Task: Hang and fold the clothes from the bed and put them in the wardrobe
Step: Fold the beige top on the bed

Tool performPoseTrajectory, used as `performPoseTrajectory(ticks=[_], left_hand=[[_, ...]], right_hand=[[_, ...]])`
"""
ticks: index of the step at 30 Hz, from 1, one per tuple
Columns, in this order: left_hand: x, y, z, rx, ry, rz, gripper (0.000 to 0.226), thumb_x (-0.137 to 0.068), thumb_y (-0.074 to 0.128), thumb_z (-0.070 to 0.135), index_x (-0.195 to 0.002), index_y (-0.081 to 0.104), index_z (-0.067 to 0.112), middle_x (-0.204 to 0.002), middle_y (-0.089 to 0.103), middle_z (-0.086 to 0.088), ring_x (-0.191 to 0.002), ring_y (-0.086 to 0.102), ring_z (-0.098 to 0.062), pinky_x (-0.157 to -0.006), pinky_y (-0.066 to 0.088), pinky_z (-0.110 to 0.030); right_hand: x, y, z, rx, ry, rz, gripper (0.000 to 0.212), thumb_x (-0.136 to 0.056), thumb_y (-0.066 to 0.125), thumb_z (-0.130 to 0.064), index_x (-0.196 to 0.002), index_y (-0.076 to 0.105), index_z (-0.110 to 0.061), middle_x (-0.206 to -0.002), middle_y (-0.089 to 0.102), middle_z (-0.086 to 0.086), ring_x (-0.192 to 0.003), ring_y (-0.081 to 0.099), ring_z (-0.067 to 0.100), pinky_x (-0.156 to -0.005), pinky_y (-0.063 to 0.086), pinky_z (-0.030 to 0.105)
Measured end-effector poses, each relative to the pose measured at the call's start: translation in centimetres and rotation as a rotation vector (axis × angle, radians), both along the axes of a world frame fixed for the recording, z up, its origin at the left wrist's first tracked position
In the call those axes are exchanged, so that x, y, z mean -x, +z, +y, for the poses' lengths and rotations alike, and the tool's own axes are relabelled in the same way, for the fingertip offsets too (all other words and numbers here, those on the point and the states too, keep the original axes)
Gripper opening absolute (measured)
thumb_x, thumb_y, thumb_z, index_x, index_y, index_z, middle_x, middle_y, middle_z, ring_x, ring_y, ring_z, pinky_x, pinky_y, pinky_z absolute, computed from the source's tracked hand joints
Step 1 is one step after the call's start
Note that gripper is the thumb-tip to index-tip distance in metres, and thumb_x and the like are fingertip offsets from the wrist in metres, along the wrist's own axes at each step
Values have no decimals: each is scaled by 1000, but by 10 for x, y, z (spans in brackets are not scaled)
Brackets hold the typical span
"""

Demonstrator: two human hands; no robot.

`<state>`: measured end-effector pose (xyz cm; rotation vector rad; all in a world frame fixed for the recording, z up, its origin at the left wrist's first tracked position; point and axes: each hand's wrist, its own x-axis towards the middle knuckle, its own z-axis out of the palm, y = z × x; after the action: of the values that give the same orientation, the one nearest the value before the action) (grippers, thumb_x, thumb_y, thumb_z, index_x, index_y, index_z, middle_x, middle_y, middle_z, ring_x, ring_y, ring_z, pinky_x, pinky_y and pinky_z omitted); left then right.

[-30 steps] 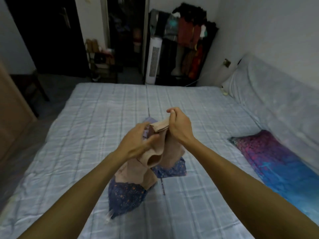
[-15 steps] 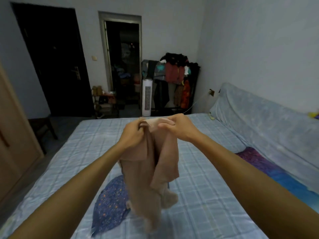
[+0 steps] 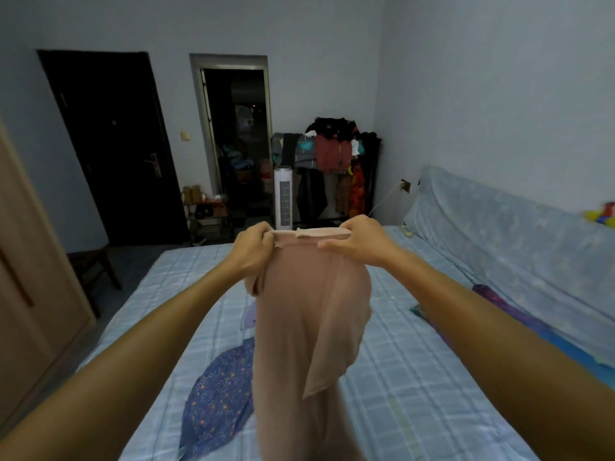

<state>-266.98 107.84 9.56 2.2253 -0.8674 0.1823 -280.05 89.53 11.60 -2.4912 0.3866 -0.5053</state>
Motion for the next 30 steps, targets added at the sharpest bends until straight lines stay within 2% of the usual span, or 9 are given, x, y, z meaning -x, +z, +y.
performPoseTrajectory(ticks=[7, 10, 13, 15, 18, 23, 25, 27, 30], left_hand=[[-28, -5, 31, -92, -110, -20, 44, -85, 58, 56, -95, 46, 15, -83, 57, -1, -75, 56, -18, -62, 43, -32], [-50, -16, 47, -218, -126, -144, 34, -85, 66, 40, -98, 44, 18, -88, 59, -2, -81, 58, -21, -64, 46, -33], [-65, -24, 58, -31, -52, -112, 11, -93, 57, 27, -95, 57, 17, -94, 66, -5, -89, 62, -22, -71, 46, -30], [-68, -23, 60, 42, -45, -127, 13, -94, 57, 27, -94, 62, 14, -94, 69, -6, -89, 64, -21, -72, 46, -28], [-62, -14, 52, 96, -91, -171, 15, -94, 57, 26, -93, 64, 12, -93, 70, -4, -86, 63, -15, -70, 42, -24], [-49, -1, 35, 166, -243, -199, 14, -92, 61, 24, -88, 62, 11, -79, 64, 4, -79, 62, -11, -67, 43, -22], [-46, 4, 35, 175, -290, -214, 13, -91, 62, 25, -86, 61, 12, -76, 61, 8, -77, 61, -11, -66, 44, -22], [-48, 9, 41, 141, -303, -240, 13, -91, 62, 26, -88, 61, 13, -79, 62, 7, -77, 59, -10, -67, 46, -23], [-67, 8, 64, -84, -322, -389, 21, -88, 63, 36, -92, 57, 16, -86, 62, 3, -78, 58, -16, -65, 44, -28]], right_hand=[[8, -4, -28, 122, -228, 16, 29, -90, 58, -23, -63, 62, -14, -62, 59, 5, -64, 57, 25, -53, 37, 31], [8, -6, -30, 136, -412, -23, 35, -92, 49, -23, -58, 55, -17, -59, 56, 5, -63, 57, 29, -53, 39, 32], [5, -12, -28, -38, -585, -99, 32, -91, 48, -24, -61, 56, -15, -62, 58, 7, -64, 61, 31, -55, 46, 34], [-1, -21, -24, -118, -617, -99, 21, -89, 52, -28, -80, 63, -13, -78, 64, 10, -76, 63, 32, -62, 48, 37], [-18, -40, 3, -173, -514, 0, 57, -86, 61, -41, -135, 48, -13, -129, 58, 12, -116, 55, 30, -91, 47, 38], [-55, -77, 79, -169, -21, 123, 87, -76, 73, -50, -147, 31, -22, -148, 40, 3, -132, 41, 22, -107, 37, 39], [-67, -84, 97, -194, 82, 116, 59, -78, 73, -41, -131, 50, -26, -125, 59, 2, -111, 56, 21, -91, 48, 40], [-75, -86, 100, -154, 40, 138, 12, -83, 67, -32, -85, 62, -22, -89, 65, 4, -83, 61, 24, -73, 51, 38], [-72, -78, 78, -54, -74, 238, 21, -84, 62, -19, -63, 59, -21, -79, 65, 8, -82, 63, 30, -63, 44, 30]])
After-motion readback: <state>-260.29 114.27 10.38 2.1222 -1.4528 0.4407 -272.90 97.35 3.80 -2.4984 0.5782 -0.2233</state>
